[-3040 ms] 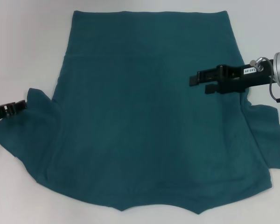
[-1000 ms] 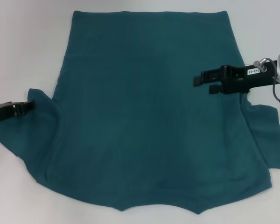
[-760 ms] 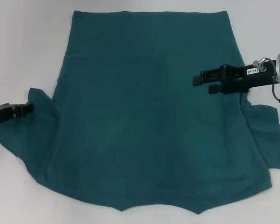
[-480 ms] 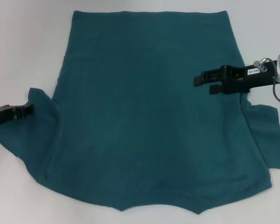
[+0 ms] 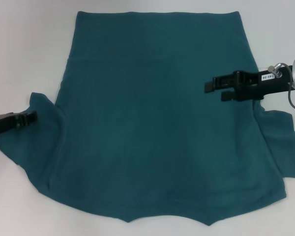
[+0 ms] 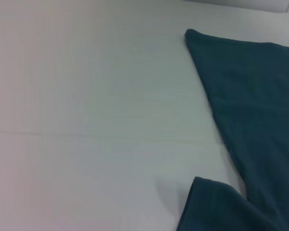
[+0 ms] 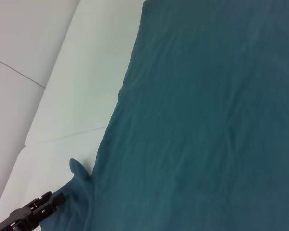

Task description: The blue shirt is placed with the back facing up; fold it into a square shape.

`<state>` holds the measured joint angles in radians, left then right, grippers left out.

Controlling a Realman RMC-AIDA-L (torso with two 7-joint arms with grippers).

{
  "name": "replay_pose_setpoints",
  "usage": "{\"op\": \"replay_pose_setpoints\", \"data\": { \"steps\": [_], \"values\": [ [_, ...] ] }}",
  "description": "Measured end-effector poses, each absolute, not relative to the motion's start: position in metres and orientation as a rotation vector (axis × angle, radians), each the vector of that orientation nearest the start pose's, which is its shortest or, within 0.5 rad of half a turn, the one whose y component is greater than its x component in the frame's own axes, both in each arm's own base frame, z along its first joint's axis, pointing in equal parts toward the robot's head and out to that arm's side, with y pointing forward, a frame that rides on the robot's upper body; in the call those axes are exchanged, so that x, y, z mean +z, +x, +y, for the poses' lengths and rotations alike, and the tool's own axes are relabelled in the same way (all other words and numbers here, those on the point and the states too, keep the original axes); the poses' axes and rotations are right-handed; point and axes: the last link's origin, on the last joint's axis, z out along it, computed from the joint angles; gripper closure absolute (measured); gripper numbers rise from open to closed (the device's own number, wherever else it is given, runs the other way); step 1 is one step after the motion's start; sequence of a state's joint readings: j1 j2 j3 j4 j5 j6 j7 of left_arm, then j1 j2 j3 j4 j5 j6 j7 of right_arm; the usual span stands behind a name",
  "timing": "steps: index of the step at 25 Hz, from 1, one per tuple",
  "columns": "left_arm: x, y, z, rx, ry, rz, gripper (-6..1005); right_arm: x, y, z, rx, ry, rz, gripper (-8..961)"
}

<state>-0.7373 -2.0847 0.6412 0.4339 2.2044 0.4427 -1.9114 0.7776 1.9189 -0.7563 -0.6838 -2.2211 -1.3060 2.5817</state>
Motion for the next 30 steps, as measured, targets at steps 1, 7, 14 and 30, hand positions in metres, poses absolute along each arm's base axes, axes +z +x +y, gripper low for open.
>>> {"op": "replay_pose_setpoints", "data": {
  "steps": [1,7,14,30],
  "values": [
    [0.0062,-0.3246,0.4367,-0.236,-1.777,-1.191,324,0.0601,0.2332,0.4299,0.478,-2.15,1.74,208],
    [0.0065,-0.3263,0.4362,-0.214,-1.777,-1.193,342,0.06,0.2338,0.4296,0.48,-2.148,1.746,208],
    [0.0083,-0.3256,0.437,-0.218,-1.775,-1.191,704,0.06,0.2338,0.43,0.477,-2.148,1.743,208],
    [0.0133,-0.32,0.4366,-0.217,-1.825,-1.142,997,0.0605,0.2352,0.4296,0.481,-2.141,1.747,209]
  ]
}}
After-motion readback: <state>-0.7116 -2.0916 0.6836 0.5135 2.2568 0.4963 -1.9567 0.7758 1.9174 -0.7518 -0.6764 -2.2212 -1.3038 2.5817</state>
